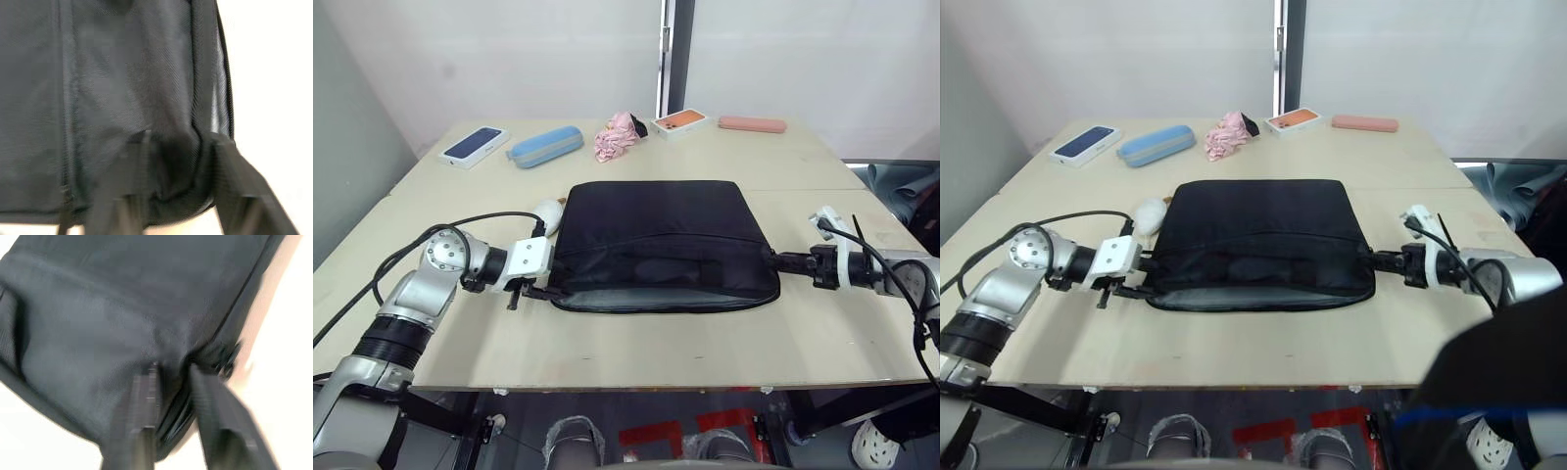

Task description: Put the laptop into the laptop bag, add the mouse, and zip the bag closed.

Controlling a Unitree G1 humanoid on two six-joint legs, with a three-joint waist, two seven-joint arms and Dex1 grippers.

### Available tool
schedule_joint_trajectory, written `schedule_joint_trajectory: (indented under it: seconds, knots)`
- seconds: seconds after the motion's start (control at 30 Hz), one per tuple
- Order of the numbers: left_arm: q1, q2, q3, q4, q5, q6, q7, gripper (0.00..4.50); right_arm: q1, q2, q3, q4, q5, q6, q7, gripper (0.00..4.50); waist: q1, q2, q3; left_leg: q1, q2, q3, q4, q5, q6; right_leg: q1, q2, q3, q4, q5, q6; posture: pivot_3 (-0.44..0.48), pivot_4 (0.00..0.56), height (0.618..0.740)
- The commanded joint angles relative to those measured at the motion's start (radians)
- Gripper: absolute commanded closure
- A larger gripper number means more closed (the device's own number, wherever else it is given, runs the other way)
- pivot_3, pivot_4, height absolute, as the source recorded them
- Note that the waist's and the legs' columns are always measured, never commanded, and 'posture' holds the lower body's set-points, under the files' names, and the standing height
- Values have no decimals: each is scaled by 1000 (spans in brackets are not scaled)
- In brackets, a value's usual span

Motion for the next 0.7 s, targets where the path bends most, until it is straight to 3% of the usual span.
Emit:
schedule_joint_trajectory:
  seconds: [0.03,0.13,0.2,0.4,0.63,0.7]
  knots:
    - [-12,-3,11,-21,-26,-7,-7,1118,17,-58,-81,-58,35,11,49,1822,0,0,0,0,0,0,0,0,0,0,0,0,0,0,0,0,150,740]
    - [-3,18,36,-55,-80,52,-39,16,53,-99,-124,-87,57,12,86,782,1,0,0,0,0,0,0,0,0,0,0,0,0,0,0,0,150,740]
    - [8,49,54,-98,-129,125,-68,0,80,-128,-164,-116,78,20,107,113,0,0,0,0,0,0,0,0,0,0,0,0,0,0,0,0,150,740]
    - [48,212,209,-251,-395,479,-146,0,220,-233,-406,-312,187,45,210,51,-4,0,1,0,1,2,-3,0,0,-3,1,1,-1,-1,0,0,150,740]
    - [108,303,492,-169,-647,777,-129,0,389,-189,-643,-572,260,-5,238,51,-4,0,1,2,1,3,-2,0,0,-1,1,2,-1,-1,-1,0,150,740]
    - [174,309,586,-130,-667,815,-112,0,398,-168,-665,-591,296,19,204,565,-9,0,1,2,1,3,-3,0,0,-1,1,2,-1,-1,-1,0,150,740]
